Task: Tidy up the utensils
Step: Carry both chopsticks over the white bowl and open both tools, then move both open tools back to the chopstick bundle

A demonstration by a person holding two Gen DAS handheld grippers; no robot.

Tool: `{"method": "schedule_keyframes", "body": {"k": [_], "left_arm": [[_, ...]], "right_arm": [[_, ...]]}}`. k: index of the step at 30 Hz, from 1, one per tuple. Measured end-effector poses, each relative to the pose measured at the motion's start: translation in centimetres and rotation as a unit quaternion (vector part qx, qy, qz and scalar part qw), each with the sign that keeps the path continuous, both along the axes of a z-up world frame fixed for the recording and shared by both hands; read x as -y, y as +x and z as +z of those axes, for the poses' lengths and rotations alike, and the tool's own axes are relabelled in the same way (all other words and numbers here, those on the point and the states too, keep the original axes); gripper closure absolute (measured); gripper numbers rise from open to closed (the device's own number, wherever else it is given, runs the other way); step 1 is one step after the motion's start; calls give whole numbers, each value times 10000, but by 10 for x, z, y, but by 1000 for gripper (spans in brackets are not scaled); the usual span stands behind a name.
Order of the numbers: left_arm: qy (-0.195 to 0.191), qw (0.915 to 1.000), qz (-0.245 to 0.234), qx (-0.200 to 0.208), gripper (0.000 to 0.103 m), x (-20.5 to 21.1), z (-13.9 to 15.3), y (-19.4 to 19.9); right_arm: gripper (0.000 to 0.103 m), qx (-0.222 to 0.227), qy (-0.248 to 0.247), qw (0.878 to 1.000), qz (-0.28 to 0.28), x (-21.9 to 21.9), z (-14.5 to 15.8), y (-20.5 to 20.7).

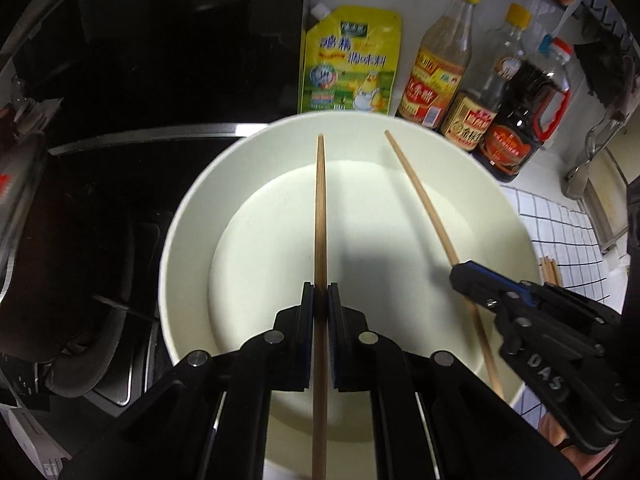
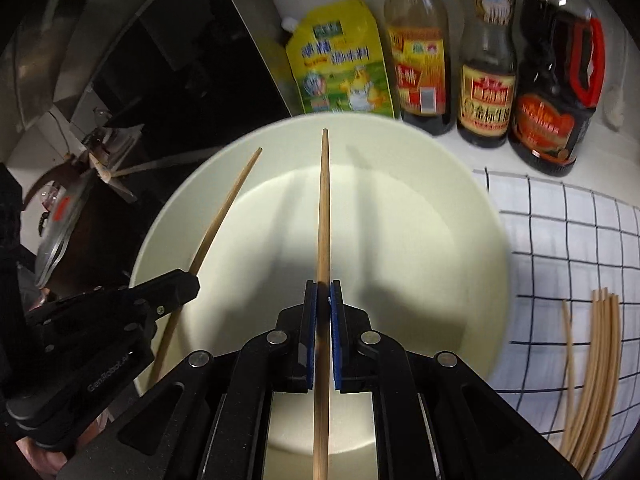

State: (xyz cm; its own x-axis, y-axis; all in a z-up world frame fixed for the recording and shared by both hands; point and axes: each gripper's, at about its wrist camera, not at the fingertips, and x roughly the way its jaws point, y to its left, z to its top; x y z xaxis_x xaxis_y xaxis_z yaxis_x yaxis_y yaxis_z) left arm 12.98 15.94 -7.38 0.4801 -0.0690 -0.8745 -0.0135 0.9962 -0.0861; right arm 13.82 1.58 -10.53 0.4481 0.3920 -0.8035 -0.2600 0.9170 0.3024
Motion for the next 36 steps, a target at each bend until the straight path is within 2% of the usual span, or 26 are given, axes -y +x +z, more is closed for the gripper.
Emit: {"method": "schedule_keyframes", "body": {"k": [5, 13, 14, 17, 21, 30, 36], "left_arm": [[-2, 9998, -11, -173, 95, -5, -19, 11], [-25, 9996, 4, -269, 95, -9, -26, 15], [-24, 9996, 7, -270, 94, -10, -25, 15], [-4, 9997, 34, -261, 78, -11, -23, 14], [36, 9999, 95, -114, 51, -13, -15, 7], [97, 9998, 171, 30, 45, -11, 3, -9], [71, 9997, 185, 104, 45, -9, 16, -23]], "right_arm": [[97, -244, -143, 9995, -110, -6, -18, 8], [96, -268, -308, 9989, -245, -3, -19, 8], [91, -229, -329, 9988, -279, -2, -17, 8], [80, -84, -337, 9987, -360, 3, -9, 4], [79, 13, -313, 9988, -376, 8, 0, -1], [78, 161, -283, 9989, -345, 15, 16, -20], [73, 272, -296, 9985, -373, 22, 30, -38]]}}
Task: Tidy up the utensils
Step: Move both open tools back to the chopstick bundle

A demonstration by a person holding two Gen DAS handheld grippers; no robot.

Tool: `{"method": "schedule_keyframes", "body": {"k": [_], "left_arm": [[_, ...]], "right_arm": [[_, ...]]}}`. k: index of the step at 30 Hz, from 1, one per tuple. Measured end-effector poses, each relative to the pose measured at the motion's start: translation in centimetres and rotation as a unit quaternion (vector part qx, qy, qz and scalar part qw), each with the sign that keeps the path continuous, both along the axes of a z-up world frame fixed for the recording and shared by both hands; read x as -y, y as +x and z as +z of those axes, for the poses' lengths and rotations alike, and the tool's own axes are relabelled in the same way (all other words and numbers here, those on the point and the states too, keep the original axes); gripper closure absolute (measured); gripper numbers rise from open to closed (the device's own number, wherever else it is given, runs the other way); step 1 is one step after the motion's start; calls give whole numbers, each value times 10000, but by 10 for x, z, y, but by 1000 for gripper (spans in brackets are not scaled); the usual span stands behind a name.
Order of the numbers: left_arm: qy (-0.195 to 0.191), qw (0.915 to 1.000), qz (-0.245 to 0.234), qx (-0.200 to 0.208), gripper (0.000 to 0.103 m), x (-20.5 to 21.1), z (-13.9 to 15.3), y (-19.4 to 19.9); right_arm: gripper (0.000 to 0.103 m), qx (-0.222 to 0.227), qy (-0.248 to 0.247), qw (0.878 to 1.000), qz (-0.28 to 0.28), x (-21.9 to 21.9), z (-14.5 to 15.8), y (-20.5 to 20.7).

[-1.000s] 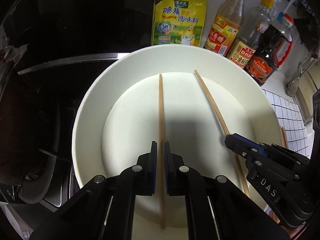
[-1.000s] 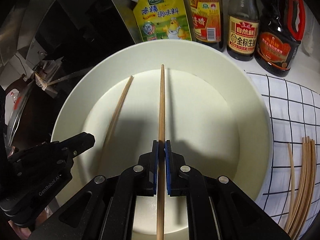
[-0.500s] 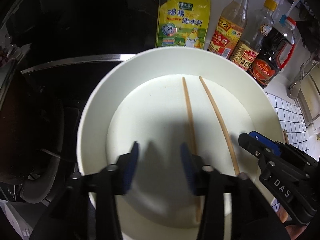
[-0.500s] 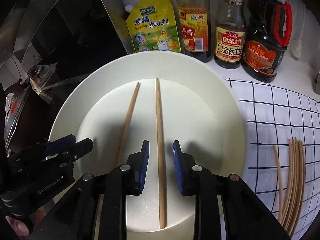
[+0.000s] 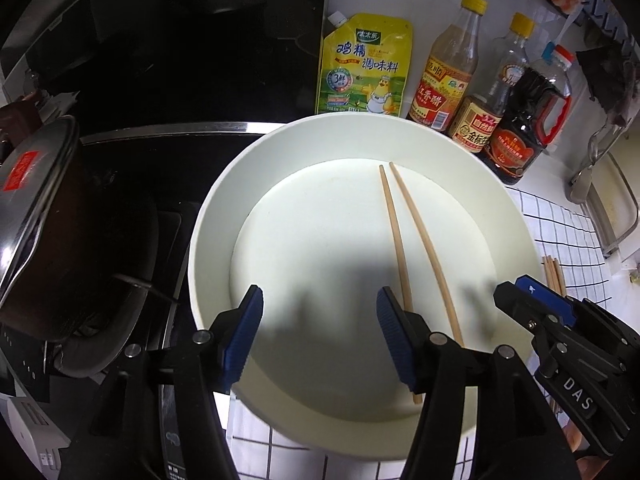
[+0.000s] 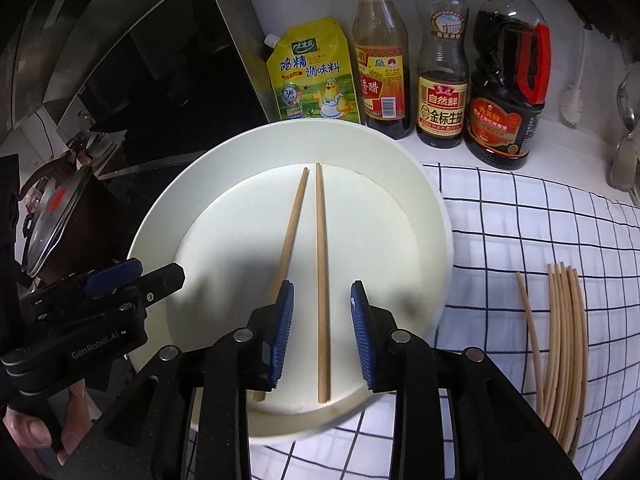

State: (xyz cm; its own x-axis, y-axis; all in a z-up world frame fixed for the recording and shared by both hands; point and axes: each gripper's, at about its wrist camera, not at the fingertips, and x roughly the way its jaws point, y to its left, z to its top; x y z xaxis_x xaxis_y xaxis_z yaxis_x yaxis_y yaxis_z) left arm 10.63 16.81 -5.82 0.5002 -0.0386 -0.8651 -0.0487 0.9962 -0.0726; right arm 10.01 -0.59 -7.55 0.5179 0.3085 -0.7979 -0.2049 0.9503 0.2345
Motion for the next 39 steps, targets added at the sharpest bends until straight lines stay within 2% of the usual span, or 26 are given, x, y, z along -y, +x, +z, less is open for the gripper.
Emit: {"method": "schedule_keyframes", "body": {"k": [7, 16, 33, 39], "left_arm": [[-27, 9999, -28, 125, 40, 12, 14, -19], [-85, 9997, -84, 203, 40, 39, 26, -37], [-147, 9990, -404, 138, 35, 126, 24, -61], [-119, 9986, -491, 137, 26, 156, 22, -67]], "right_arm": [[70, 131, 7, 9999, -61, 17, 16, -19], [66, 253, -174, 9995, -45, 49, 33, -48], [60, 81, -269, 9981, -547, 158, 23, -90], [58, 18, -268, 9966, -780, 199, 18, -101]]}}
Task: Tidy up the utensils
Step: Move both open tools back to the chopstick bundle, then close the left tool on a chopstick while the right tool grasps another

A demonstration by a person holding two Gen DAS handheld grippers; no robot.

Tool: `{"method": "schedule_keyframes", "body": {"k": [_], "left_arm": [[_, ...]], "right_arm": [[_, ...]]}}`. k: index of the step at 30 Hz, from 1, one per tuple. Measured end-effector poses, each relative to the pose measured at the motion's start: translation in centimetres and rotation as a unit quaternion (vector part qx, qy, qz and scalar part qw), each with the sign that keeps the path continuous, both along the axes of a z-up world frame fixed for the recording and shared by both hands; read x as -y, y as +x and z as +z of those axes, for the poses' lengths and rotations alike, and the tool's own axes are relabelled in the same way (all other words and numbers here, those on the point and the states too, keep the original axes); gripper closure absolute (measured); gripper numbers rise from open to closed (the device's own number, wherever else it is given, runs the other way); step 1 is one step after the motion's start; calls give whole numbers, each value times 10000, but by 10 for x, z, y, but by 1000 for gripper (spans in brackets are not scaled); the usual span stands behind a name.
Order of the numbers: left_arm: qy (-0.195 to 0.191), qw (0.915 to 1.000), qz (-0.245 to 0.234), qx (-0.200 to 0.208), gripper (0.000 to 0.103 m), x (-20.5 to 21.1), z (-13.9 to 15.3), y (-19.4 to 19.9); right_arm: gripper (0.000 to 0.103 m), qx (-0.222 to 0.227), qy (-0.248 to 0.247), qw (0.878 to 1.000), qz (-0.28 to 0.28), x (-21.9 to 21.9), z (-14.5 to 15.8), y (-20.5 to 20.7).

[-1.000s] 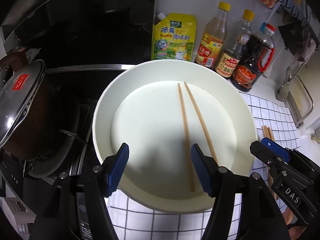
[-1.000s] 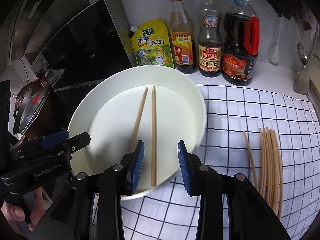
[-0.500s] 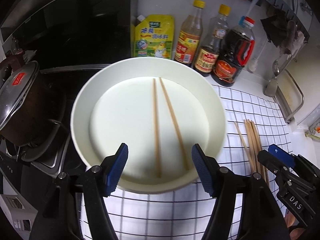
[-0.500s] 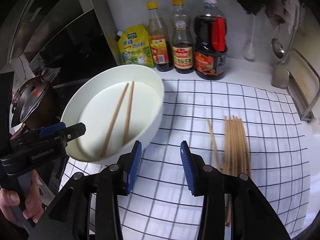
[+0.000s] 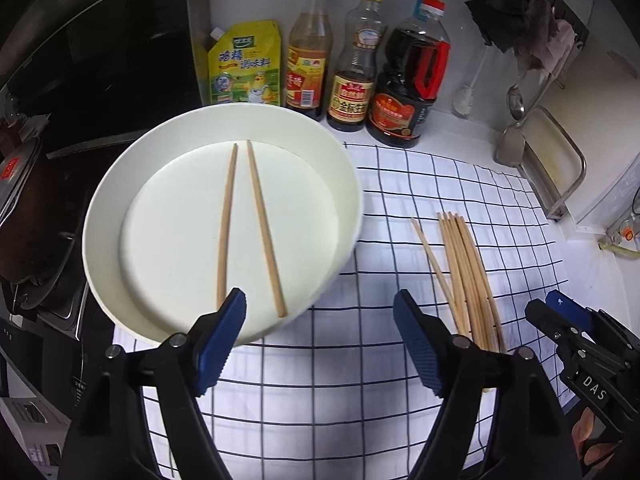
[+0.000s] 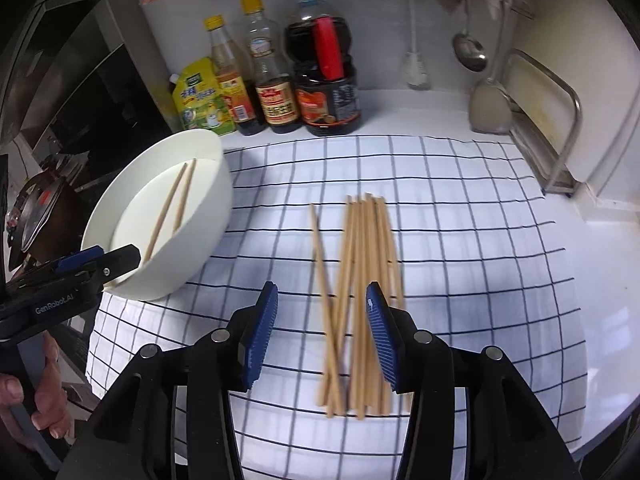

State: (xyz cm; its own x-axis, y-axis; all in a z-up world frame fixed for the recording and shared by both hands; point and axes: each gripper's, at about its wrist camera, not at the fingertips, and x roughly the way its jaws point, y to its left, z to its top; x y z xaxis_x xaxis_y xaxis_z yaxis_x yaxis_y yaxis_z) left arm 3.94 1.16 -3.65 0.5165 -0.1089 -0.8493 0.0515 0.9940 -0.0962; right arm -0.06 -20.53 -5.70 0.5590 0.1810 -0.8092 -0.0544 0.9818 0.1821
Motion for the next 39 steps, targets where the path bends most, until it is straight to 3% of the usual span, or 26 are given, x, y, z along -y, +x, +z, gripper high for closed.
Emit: {"method": "schedule_keyframes", "body": {"k": [18, 39], "left_arm": [[85, 9995, -269, -157, 19, 76, -21, -12], [247, 9987, 33, -442, 16, 101, -76, -3]], "right_arm": [[50, -74, -157, 9994, -285, 77, -27, -12], [50, -350, -460, 9981, 213, 68, -101, 30]]}}
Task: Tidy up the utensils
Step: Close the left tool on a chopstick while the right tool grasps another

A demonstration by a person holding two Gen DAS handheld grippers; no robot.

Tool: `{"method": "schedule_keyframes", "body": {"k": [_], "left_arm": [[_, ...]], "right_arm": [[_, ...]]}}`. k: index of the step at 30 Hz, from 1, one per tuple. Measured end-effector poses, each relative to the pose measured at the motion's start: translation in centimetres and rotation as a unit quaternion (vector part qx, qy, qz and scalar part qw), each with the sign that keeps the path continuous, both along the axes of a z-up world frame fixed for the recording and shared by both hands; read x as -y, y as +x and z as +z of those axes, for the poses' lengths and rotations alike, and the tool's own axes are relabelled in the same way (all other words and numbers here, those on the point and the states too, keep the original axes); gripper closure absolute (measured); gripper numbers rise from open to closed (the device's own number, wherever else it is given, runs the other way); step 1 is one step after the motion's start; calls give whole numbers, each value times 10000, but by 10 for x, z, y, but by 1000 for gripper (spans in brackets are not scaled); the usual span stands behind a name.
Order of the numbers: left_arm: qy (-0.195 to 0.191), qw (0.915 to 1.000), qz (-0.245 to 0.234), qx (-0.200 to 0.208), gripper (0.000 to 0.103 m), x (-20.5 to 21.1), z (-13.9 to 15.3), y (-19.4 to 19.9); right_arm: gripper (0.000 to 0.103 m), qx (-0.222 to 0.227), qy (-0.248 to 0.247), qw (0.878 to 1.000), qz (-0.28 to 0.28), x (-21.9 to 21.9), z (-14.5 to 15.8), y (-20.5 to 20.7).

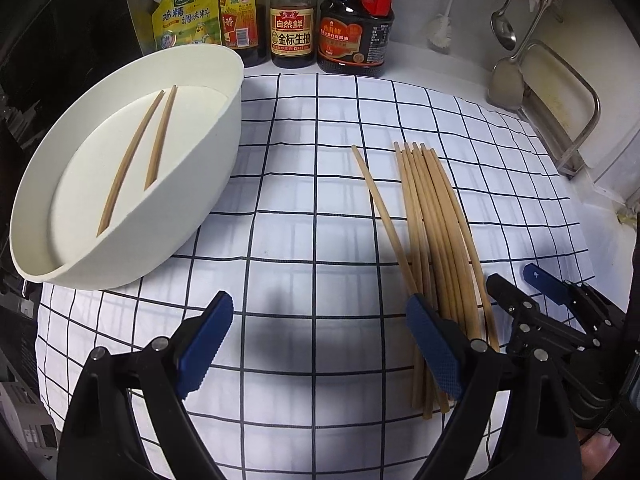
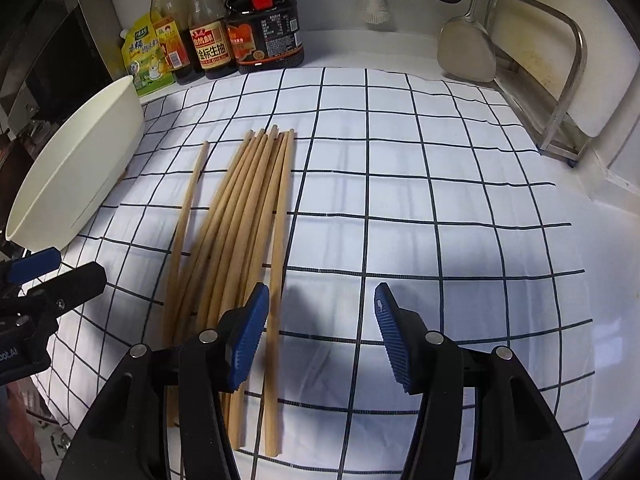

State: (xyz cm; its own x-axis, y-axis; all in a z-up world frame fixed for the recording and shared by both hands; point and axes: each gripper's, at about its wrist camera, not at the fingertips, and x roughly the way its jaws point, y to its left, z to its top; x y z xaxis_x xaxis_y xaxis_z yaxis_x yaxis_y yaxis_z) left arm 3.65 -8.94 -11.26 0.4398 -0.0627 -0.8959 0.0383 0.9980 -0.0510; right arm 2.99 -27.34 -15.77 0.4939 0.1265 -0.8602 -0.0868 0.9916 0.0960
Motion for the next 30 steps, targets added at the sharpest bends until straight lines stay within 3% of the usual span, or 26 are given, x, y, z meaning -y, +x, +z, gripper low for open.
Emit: {"method": "schedule_keyframes", "body": {"k": [30], "left_arm": [[168, 9995, 231, -168, 16, 28, -37, 24]], "right_arm": [[50, 55, 38, 10000, -33, 21, -9, -2]]}}
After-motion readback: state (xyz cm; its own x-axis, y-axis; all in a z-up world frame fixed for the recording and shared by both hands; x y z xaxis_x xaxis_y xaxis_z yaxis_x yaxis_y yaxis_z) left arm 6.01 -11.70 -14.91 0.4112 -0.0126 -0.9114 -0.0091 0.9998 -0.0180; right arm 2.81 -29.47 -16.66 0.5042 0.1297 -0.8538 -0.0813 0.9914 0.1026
